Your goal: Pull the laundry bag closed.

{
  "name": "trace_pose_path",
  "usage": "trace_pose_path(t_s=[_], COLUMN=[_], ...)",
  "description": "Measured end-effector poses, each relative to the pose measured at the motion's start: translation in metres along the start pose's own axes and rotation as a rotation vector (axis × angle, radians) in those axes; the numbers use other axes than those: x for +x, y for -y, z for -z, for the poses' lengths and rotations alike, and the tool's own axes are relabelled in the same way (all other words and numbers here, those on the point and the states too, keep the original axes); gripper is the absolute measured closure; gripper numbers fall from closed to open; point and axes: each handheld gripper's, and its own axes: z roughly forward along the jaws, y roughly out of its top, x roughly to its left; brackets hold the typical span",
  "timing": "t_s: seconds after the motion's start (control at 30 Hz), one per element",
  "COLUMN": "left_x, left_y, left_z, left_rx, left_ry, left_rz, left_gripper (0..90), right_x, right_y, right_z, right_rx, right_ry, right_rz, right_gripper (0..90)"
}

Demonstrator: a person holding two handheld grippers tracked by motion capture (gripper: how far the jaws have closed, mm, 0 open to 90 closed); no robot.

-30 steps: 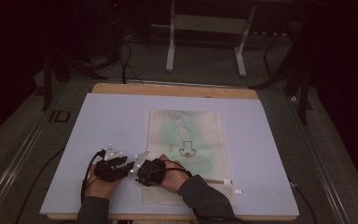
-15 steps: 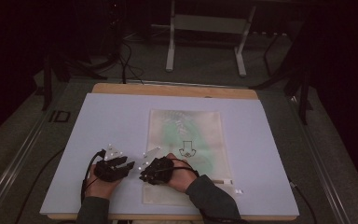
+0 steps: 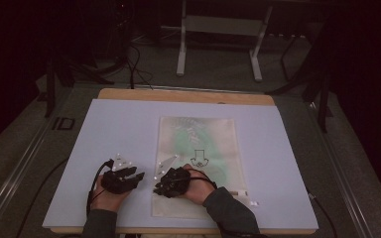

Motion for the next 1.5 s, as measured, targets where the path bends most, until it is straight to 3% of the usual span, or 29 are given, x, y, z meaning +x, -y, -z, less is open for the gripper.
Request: trace_pose_path(t_s=[0.3,0.83,1.07,1.17,1.37,1.5], left_x=[-0.001,-0.009,-0.020,-0.024,-0.032,-0.035], left_y=[0.000,-0.001,-0.003,-0.004,-0.007,-0.009], left_z=[0.000,0.003,0.002,-0.001,-0.005,-0.006], left_rx=[-0.003,-0.008,-0.002,0.014,0.018,0.021], left_ry=[0.009,0.051,0.067,0.073,0.124,0.137], left_rz=[-0.001,-0.017,-0.052,-0.068,-0.098,-0.105], left_gripper=[59.2,61.5,67.4,73.3,88.7,89.2], right_x=[0.001,-0.001,0.001,0.003,0.006,0.007], right_y=[0.002,0.004,0.007,0.008,0.009,0.010], right_z=[-0.001,-0.004,-0.005,-0.005,-0.005,-0.005], right_rx=[0.039,0.019,0.015,0.008,0.012,0.007], right_ry=[-0.009,-0.015,0.002,0.015,0.034,0.041], right_rz=[0.015,-0.005,0.012,0.021,0.038,0.036], right_gripper=[79.7,81.6,81.8,81.8,81.8,81.7])
